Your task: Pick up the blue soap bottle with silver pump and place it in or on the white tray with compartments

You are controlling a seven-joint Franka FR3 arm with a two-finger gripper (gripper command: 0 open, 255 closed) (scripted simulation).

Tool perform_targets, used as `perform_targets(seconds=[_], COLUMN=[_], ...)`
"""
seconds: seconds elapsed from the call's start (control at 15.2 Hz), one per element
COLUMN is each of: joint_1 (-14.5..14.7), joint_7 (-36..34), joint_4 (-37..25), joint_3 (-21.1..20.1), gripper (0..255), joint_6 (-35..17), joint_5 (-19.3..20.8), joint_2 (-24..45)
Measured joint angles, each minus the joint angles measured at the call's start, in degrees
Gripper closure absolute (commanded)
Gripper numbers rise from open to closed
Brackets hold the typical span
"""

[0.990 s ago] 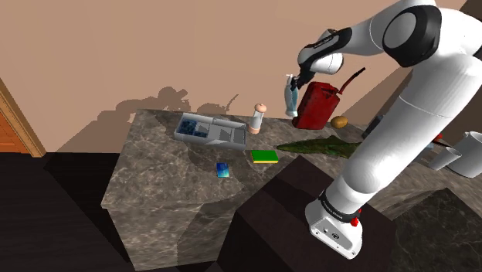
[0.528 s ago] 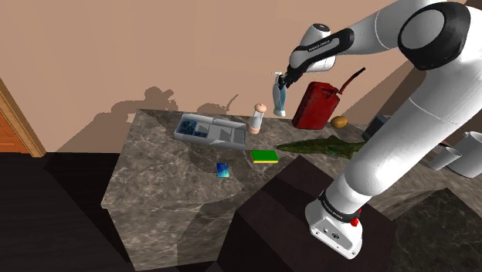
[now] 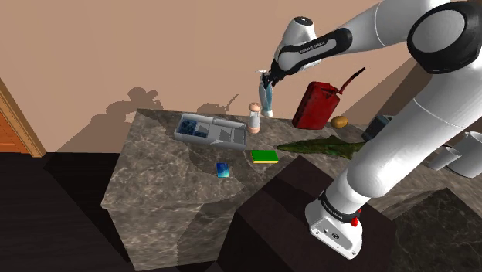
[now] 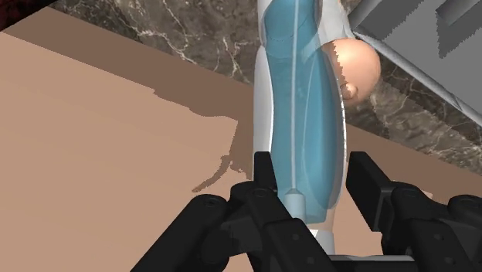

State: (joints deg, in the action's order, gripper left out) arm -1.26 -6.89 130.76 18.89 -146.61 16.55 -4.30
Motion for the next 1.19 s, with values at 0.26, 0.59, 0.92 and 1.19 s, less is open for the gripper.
perform_targets(seconds=[0.26, 0.59, 0.92, 1.19], joint_1=[2.4, 5.6, 8.9, 11.3], joint_7=[-7.4, -15.2, -21.8, -25.9], joint_4=[-0.9, -4.2, -9.1, -14.4], joint_3=[-3.5, -7.6, -11.2, -13.5], gripper=[255, 255, 255, 255], joint_6=[2.2, 5.5, 9.8, 13.1], joint_5=[2.4, 4.0, 4.8, 5.0], joint_2=[0.1, 1.8, 4.2, 7.6])
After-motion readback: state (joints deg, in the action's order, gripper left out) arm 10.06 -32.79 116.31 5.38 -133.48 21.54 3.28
